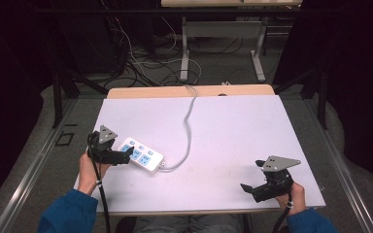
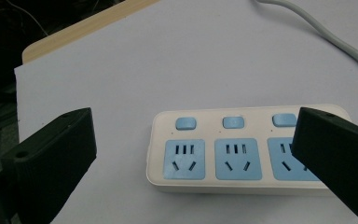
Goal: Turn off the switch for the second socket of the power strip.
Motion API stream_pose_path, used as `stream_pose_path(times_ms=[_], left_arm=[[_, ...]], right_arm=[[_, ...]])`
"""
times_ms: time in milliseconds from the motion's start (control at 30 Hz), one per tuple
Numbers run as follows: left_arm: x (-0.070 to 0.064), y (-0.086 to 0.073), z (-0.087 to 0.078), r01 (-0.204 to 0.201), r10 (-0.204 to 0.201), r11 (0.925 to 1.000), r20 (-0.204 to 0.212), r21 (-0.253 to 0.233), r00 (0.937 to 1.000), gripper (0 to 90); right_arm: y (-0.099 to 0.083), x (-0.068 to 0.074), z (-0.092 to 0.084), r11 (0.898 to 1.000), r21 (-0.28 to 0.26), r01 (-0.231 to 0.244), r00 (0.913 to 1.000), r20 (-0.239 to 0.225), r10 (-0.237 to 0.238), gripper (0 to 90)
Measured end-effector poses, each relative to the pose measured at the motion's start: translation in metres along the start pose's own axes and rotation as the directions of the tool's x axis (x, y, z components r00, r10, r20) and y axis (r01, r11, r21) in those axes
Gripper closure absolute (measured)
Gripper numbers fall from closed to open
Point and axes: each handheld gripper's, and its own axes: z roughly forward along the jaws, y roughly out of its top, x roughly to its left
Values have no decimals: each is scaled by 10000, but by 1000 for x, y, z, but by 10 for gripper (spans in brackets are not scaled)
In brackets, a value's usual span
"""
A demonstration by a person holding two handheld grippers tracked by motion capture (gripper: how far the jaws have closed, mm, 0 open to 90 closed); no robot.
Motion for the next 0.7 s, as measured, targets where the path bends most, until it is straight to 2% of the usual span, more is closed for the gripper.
stream_pose_path(times_ms=[100, 167, 200, 233, 300, 367, 400, 533, 567, 600, 633, 667, 700], left_arm=[[0, 3, 2, -56, 56, 10000, 41, 46, 10000, 0], [-1, 5, 4, 79, -80, 9999, 127, 100, 9999, 0], [0, 6, 4, -25, 22, 9998, 144, 216, 9999, 0], [0, 7, 5, 41, -47, 9996, 240, 271, 9997, 0], [1, 10, 7, -64, 56, 9994, 227, 334, 9997, 0], [0, 11, 10, -10, 2, 9996, 251, 294, 9997, 0], [0, 12, 10, -117, 107, 9990, 236, 421, 9997, 0], [-1, 14, 14, -94, 64, 9979, 458, 644, 9989, 0], [-1, 15, 16, -167, 147, 9983, 357, 560, 9993, 0], [-1, 16, 15, -203, 174, 9971, 395, 737, 9991, 0], [-2, 16, 17, -82, 48, 9975, 491, 701, 9988, 0], [-1, 18, 17, -199, 161, 9964, 462, 818, 9988, 0], [-2, 18, 19, -144, 119, 9975, 360, 694, 9993, 0]], right_arm=[[0, 0, 0, 10000, 8, 4, 10000, 1, -4, 19], [0, 0, -1, 10000, 85, 25, 10000, -19, -25, 19], [0, 0, -1, 9999, 134, 1, 10000, -40, 0, 19], [0, 0, 0, 10000, 1, -23, 10000, -17, 23, 19], [0, 0, 0, 9999, 142, 13, 10000, -62, -12, 19], [0, 0, 0, 10000, 46, 23, 10000, -15, -23, 19], [0, 0, 0, 10000, 46, 23, 10000, -15, -23, 19], [0, 0, 0, 10000, 14, -5, 10000, -35, 5, 19], [0, 0, 0, 10000, 43, -12, 10000, -18, 12, 19], [0, -1, 0, 10000, 19, 38, 10000, -9, -38, 19], [0, -1, 0, 10000, 25, 37, 10000, -10, -37, 19], [0, 0, 0, 10000, 79, -1, 10000, -85, 2, 19], [0, 0, 0, 10000, 79, -1, 10000, -85, 2, 19]])
